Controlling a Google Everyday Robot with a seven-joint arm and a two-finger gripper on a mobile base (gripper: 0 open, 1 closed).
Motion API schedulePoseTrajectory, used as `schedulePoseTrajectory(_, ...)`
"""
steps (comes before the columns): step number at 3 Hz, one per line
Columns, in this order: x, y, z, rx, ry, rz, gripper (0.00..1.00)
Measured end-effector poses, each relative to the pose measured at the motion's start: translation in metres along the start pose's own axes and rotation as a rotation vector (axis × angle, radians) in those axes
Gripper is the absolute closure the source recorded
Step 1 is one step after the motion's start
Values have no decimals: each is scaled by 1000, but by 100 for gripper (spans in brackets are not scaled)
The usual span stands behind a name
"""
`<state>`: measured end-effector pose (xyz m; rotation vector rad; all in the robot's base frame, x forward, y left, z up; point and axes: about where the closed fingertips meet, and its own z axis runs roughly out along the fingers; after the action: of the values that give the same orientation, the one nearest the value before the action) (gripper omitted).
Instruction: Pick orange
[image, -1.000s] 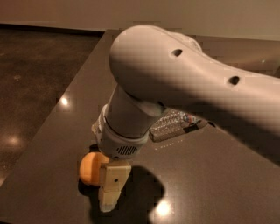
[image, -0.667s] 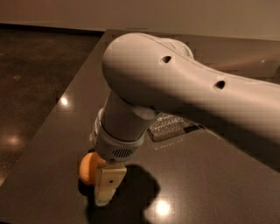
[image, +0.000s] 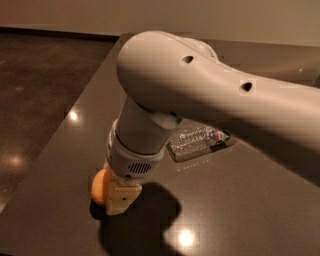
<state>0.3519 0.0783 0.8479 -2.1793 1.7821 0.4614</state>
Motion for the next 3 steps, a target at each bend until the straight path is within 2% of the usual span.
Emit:
schedulePoseTrajectory(1,4,-17,-28,12,-12,29,87)
schedulePoseTrajectory(2,9,-32,-68,37,-40,49,100)
schedulePoseTrajectory(3,11,-40,-101,57,-70,49,100)
